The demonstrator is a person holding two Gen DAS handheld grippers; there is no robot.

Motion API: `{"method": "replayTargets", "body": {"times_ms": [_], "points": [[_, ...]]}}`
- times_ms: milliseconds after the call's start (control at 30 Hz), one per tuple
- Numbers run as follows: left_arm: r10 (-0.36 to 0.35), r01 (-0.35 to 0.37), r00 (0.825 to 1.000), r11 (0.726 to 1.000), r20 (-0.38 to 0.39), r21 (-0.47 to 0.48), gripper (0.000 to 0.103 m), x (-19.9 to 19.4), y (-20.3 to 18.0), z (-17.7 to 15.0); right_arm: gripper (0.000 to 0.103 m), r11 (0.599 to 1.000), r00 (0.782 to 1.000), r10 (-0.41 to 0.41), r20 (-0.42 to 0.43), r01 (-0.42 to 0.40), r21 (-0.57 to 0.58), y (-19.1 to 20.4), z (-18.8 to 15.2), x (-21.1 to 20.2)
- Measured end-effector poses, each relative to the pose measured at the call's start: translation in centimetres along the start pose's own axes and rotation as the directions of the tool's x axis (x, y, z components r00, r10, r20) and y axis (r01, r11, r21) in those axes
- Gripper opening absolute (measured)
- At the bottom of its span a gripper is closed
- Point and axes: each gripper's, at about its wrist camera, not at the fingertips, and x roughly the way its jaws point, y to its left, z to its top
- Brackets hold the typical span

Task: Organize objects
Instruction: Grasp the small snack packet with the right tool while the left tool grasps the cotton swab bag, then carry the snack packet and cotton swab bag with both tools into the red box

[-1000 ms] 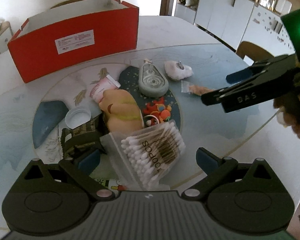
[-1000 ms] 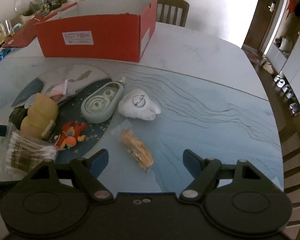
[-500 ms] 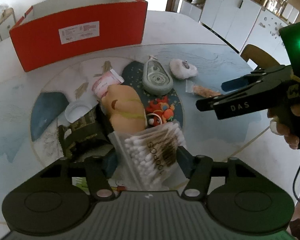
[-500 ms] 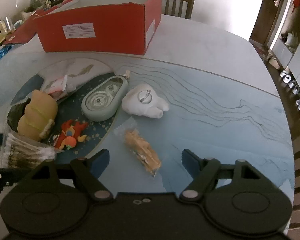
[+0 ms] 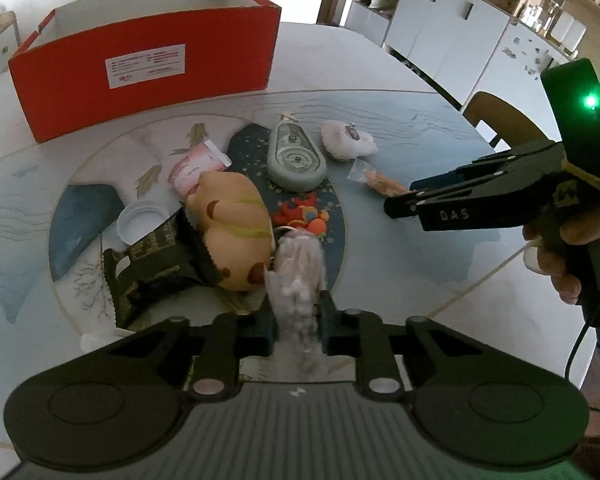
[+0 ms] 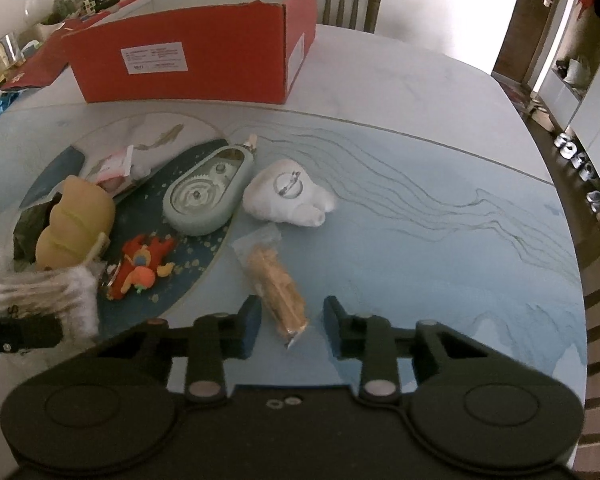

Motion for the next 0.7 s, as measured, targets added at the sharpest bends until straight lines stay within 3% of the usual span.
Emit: {"method": "replayTargets", "body": {"times_ms": [33,133,400,700], "points": [[-0.002,0.002,1.0,1.0,-0.001,0.001,0.018,-0.1,0.0,-0.1,0.024,1.0,1.0,-0.003,0.003,0.003,0.003,0.1,-0.2,-0.1],[-0.013,0.013,1.0,1.0,0.0,-0.005,0.017,-0.5,0.1,-0.2,0.02,0.999,1.0,-0.005,0.014,0.005,0.04,0.0,-0.6,-0.5],[-0.047,0.047,0.999,0.999,0.019,-0.021,0.017,-2.0,0.5,-0.2,0.018,0.991,0.998,0.054,0.039,-0.059,0.123,0.2,-1.4,-2.9],[-0.054,0.056,0.997,0.998,0.064,-0.036,0.017,-4.3,1.2,1.3,0.018,0.986,0.99,0.1,0.104,-0.113,0.127,2.4,-0.4,-6.9]]}}
